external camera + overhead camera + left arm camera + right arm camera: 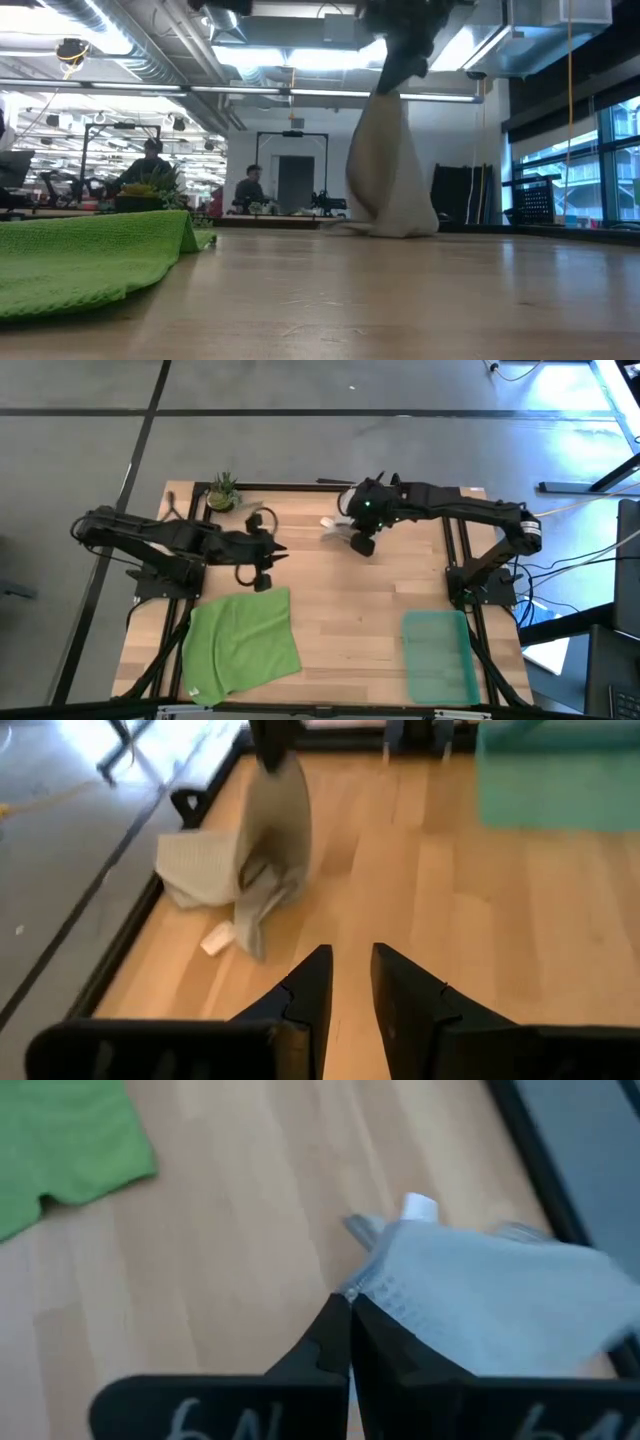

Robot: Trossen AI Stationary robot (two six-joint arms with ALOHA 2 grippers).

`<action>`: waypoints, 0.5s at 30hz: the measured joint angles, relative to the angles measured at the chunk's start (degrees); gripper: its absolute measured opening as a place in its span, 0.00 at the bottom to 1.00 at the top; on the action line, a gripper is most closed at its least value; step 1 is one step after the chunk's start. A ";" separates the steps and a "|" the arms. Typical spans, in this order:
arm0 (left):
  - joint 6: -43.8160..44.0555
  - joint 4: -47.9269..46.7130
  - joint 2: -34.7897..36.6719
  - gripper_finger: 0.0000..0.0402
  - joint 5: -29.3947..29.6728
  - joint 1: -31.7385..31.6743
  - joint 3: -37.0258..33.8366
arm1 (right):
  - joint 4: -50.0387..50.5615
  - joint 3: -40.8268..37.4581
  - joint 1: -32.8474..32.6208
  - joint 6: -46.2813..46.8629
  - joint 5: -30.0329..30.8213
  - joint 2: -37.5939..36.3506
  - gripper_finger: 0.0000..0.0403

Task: Roll microfiber towels into tight, uniform cylinder then place into a basket
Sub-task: Fold the gray microfiber towel

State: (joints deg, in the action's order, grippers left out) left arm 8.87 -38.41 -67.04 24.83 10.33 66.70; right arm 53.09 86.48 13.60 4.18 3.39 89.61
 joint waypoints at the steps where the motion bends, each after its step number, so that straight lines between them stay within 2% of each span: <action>1: 0.09 0.00 -1.32 0.17 -0.01 -0.17 0.00 | 0.03 0.40 0.00 0.09 0.01 -0.41 0.00; 8: 2.21 4.39 -9.62 0.17 2.68 -3.72 0.00 | 0.67 0.84 0.00 1.22 0.03 -2.46 0.00; 15: 4.78 9.28 -17.58 0.17 2.41 -9.82 0.00 | 1.02 0.84 0.00 1.58 0.05 -2.70 0.00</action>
State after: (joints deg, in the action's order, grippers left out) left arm 13.65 -29.13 -84.63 27.24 0.51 66.69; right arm 54.11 87.33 13.61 5.76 3.43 86.91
